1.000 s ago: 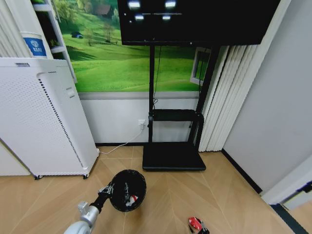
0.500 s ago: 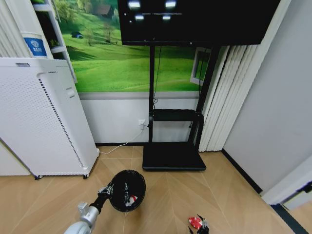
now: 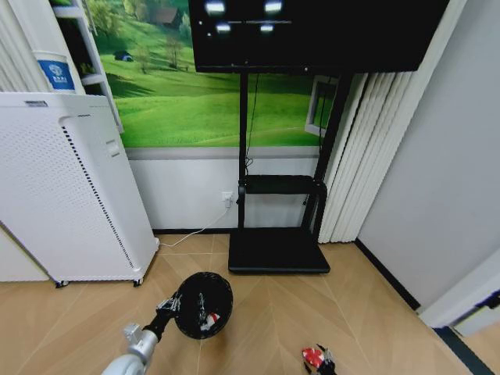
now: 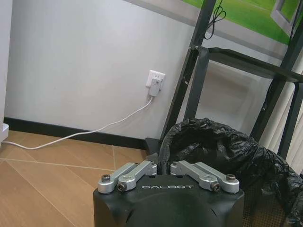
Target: Pick up the trash bin and place the garbage on the floor into it.
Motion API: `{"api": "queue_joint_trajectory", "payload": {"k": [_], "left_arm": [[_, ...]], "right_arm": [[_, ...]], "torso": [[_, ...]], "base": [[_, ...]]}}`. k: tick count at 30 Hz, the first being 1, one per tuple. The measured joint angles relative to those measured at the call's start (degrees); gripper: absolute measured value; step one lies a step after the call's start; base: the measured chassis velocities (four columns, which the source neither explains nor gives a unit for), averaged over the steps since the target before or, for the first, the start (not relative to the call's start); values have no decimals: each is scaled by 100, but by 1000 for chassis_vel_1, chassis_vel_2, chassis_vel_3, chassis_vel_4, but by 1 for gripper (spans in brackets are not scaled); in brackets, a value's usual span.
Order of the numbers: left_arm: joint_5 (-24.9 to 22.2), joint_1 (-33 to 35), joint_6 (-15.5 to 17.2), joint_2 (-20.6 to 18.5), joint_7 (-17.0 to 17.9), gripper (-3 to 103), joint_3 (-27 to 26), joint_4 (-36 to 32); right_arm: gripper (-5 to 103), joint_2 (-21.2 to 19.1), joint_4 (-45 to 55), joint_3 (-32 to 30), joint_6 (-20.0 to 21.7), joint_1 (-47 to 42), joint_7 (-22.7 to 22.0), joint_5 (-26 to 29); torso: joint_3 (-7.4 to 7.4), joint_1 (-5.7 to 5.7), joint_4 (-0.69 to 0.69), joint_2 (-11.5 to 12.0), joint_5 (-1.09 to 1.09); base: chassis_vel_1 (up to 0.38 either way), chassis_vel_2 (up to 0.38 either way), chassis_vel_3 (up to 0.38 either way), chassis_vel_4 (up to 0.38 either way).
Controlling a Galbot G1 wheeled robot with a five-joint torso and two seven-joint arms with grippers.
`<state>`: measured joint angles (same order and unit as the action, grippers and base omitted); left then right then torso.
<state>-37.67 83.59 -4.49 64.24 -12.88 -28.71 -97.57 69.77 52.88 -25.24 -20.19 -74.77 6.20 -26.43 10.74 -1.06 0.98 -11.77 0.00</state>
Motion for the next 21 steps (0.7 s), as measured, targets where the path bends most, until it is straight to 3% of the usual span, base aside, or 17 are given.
{"api": "queue_joint_trajectory", "payload": {"k": [1, 2, 8, 14, 17, 21], "left_arm": [[-6, 9, -5, -1, -2, 7, -1, -5], [-6, 9, -5, -1, -2, 7, -1, -5], [-15, 24, -13, -1, -17, 7, -1, -23], [-23, 24, -14, -6, -20, 7, 2, -28], [-23, 6, -16, -14, -20, 7, 19, -15], [-20, -26, -18, -23, -18, 7, 39, 37]], "right_arm": [[78, 26, 13, -11, 4, -9, 6, -14], [78, 26, 13, -11, 4, -9, 6, -14], [51, 70, 48, -27, 13, -19, -11, -22], [35, 81, 32, -44, 13, -20, -38, -12], [19, 63, 36, -66, -5, -67, -116, 102], [13, 50, 59, -92, -41, -97, -191, 195]], "torso": [[0, 0, 1, 0, 0], [0, 0, 1, 0, 0], [0, 0, -1, 1, 0], [0, 0, 0, 1, 0], [0, 0, 0, 1, 0], [0, 0, 0, 1, 0]], "base": [[0, 0, 0, 0], [0, 0, 0, 0], [0, 0, 0, 0], [0, 0, 0, 0], [0, 0, 0, 0], [0, 0, 0, 0]]}}
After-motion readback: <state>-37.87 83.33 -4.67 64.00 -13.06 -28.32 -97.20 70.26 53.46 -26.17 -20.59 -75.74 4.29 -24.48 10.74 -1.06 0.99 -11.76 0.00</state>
